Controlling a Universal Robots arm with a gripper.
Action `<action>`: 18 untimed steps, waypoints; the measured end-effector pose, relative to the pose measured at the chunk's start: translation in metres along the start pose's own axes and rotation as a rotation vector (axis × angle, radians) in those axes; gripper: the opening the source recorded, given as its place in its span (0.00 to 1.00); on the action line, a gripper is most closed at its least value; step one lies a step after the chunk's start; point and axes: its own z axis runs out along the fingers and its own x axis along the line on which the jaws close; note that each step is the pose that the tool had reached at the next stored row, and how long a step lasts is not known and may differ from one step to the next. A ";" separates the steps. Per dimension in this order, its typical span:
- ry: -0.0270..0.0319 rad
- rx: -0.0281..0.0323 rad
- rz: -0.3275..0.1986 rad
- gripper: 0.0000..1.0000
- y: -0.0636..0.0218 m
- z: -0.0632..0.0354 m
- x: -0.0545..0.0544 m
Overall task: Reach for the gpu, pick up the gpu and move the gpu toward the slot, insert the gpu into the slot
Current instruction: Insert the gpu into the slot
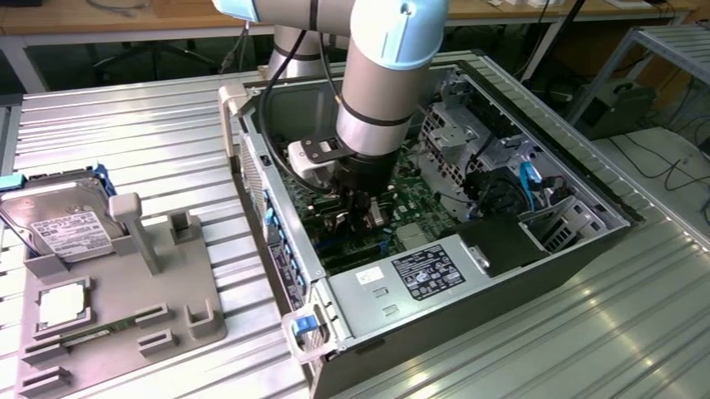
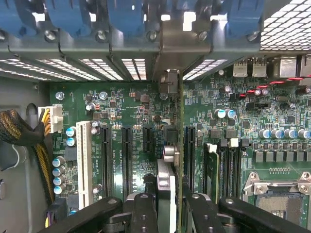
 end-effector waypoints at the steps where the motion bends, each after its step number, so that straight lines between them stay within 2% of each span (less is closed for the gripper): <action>1: 0.0000 0.0000 0.000 0.28 0.0000 0.0000 0.000; 7: -0.0004 0.0002 0.000 0.29 0.0001 -0.0002 0.000; 8: 0.0000 0.0000 0.000 0.36 0.0000 -0.0016 0.000; 9: 0.0000 0.0000 0.000 0.36 0.0000 -0.0035 0.000; 18: -0.0002 0.0001 0.000 0.36 -0.0001 -0.0341 -0.001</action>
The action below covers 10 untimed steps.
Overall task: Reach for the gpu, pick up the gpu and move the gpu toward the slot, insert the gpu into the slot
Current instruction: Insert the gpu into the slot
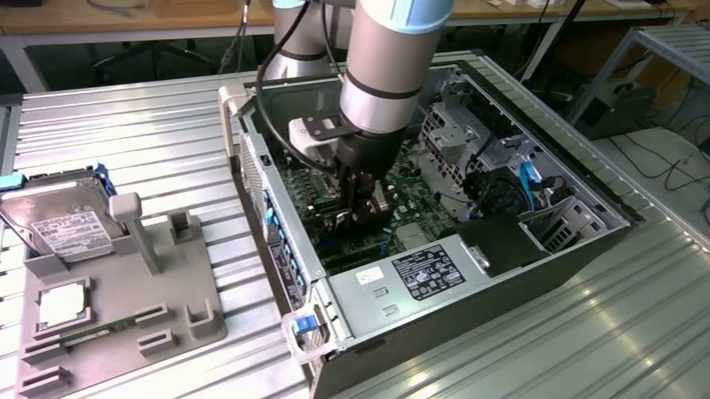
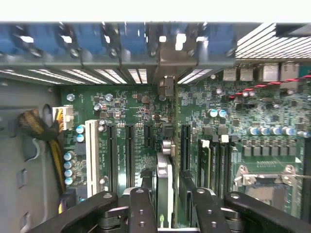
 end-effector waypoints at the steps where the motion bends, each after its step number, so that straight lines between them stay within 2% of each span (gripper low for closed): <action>1: 0.0001 -0.0001 0.000 0.36 0.0000 -0.0035 0.000; 7: 0.0002 -0.0001 0.000 0.36 0.0000 -0.0167 0.000; 10: -0.0001 0.0000 0.000 0.36 0.0000 -0.0169 0.000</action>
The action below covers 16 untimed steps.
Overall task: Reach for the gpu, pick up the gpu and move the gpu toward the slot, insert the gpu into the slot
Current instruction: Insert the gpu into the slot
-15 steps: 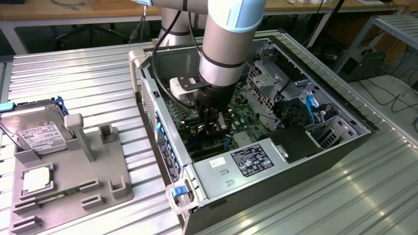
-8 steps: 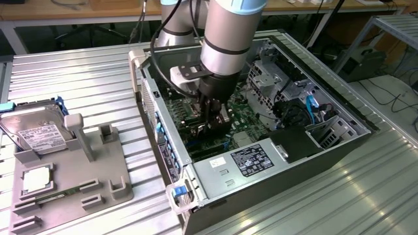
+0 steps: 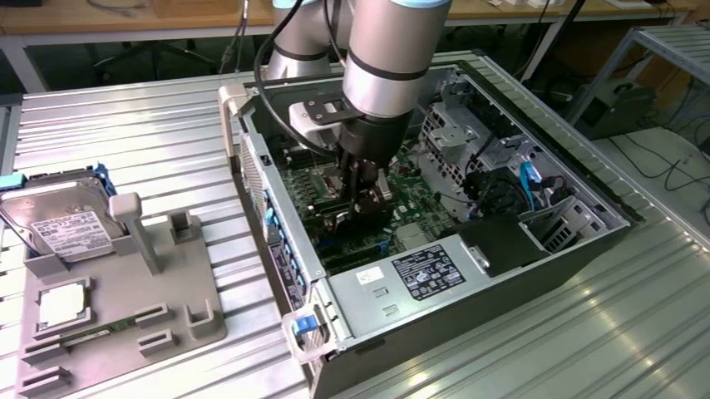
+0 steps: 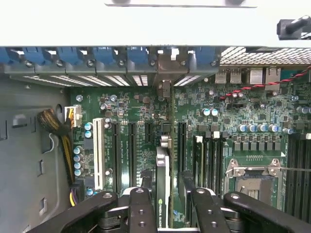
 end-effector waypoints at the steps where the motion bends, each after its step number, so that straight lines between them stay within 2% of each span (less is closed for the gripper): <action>1: 0.0003 -0.0002 0.000 0.36 0.0000 -0.0015 0.000; 4: 0.0002 -0.0001 0.000 0.36 0.0000 -0.0072 0.000; 8: -0.0001 0.0000 0.000 0.36 0.0000 -0.0082 0.000; 9: 0.0000 -0.0001 0.000 0.27 0.0000 -0.0083 0.000; 10: 0.0001 -0.0001 0.000 0.27 0.0000 -0.0083 0.000; 12: 0.0000 -0.0001 0.000 0.15 0.0000 -0.0083 0.000; 13: 0.0000 -0.0001 0.000 0.15 0.0000 -0.0083 0.000; 14: 0.0000 -0.0001 0.000 0.11 0.0000 -0.0083 0.000; 16: 0.0000 -0.0001 0.000 0.11 0.0000 -0.0083 0.000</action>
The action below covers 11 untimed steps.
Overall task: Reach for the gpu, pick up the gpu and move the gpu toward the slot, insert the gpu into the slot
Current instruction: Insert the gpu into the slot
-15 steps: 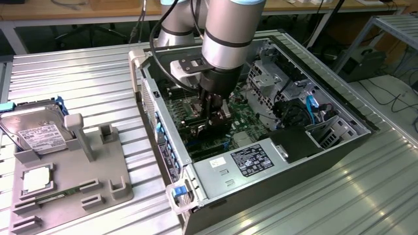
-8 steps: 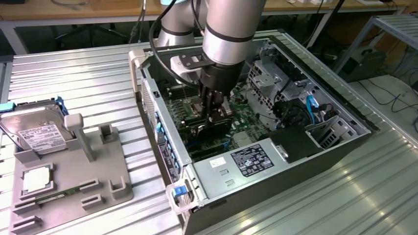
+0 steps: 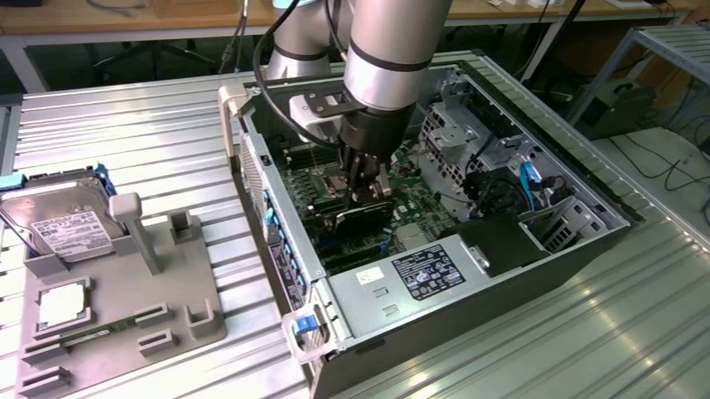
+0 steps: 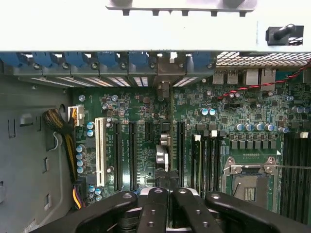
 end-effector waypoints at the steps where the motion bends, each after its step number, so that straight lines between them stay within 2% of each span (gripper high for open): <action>1: 0.0000 0.0000 0.000 0.11 0.0000 0.0000 0.000; 4: 0.0001 -0.0004 -0.015 0.11 0.0004 0.0000 0.000; 11: 0.0001 -0.0025 -0.128 0.11 0.0006 0.0001 0.000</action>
